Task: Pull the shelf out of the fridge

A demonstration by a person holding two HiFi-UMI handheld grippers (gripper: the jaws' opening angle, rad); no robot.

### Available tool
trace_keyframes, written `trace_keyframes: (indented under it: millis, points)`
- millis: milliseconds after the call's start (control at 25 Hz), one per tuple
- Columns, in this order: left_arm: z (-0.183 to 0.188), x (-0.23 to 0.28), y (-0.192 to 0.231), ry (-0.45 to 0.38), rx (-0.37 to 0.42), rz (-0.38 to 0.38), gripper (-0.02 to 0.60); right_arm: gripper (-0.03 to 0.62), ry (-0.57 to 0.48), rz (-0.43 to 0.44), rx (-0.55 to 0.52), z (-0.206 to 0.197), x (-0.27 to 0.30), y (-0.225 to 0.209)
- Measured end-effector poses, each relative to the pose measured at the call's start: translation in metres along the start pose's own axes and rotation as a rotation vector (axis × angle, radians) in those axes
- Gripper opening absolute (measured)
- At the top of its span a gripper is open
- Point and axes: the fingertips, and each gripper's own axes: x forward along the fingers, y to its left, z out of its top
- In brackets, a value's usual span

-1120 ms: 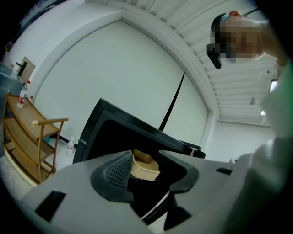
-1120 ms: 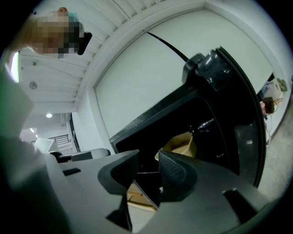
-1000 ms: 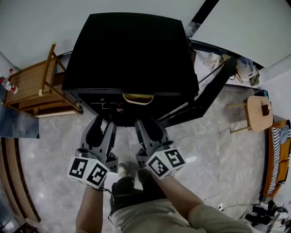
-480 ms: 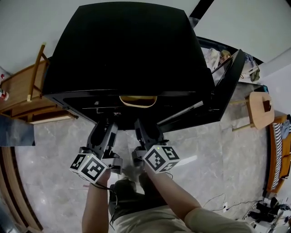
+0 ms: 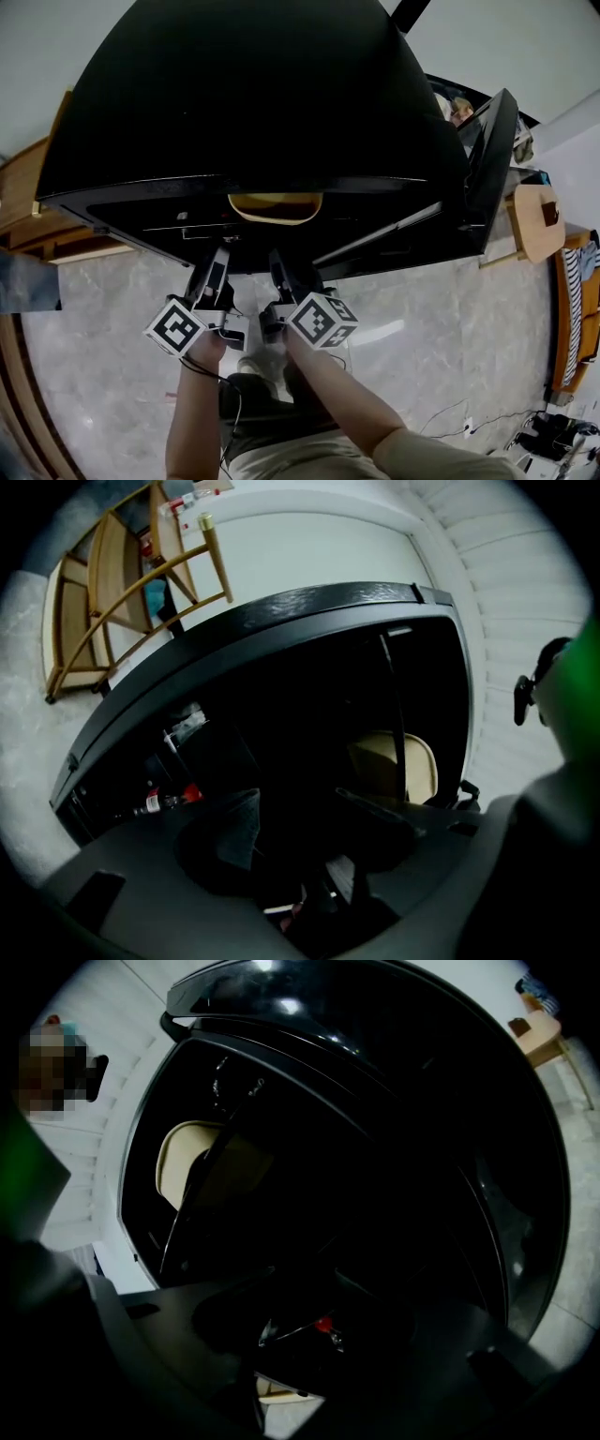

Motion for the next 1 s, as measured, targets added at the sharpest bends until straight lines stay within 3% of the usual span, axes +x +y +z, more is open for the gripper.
trace_keyframes:
  millis: [120, 280, 520, 760, 1000]
  points:
    - [-0.007, 0.006, 0.018, -0.012, -0.094, -0.006, 0.225, 0.155, -0.011, -0.008, 0.064, -0.009, 0.010, -0.016]
    - [-0.016, 0.012, 0.040, -0.009, -0.154, 0.000, 0.225, 0.155, -0.021, -0.022, 0.136, -0.016, 0.018, -0.036]
    - [-0.024, 0.029, 0.060, 0.006, -0.201, -0.017, 0.225, 0.155, -0.038, -0.014, 0.123, -0.020, 0.033, -0.055]
    - [-0.028, 0.030, 0.092, -0.031, -0.325, 0.021, 0.225, 0.153, -0.037, -0.001, 0.139, -0.031, 0.046, -0.062]
    - [-0.019, 0.039, 0.109, -0.043, -0.328, 0.010, 0.224, 0.136, -0.052, 0.042, 0.170, -0.024, 0.056, -0.067]
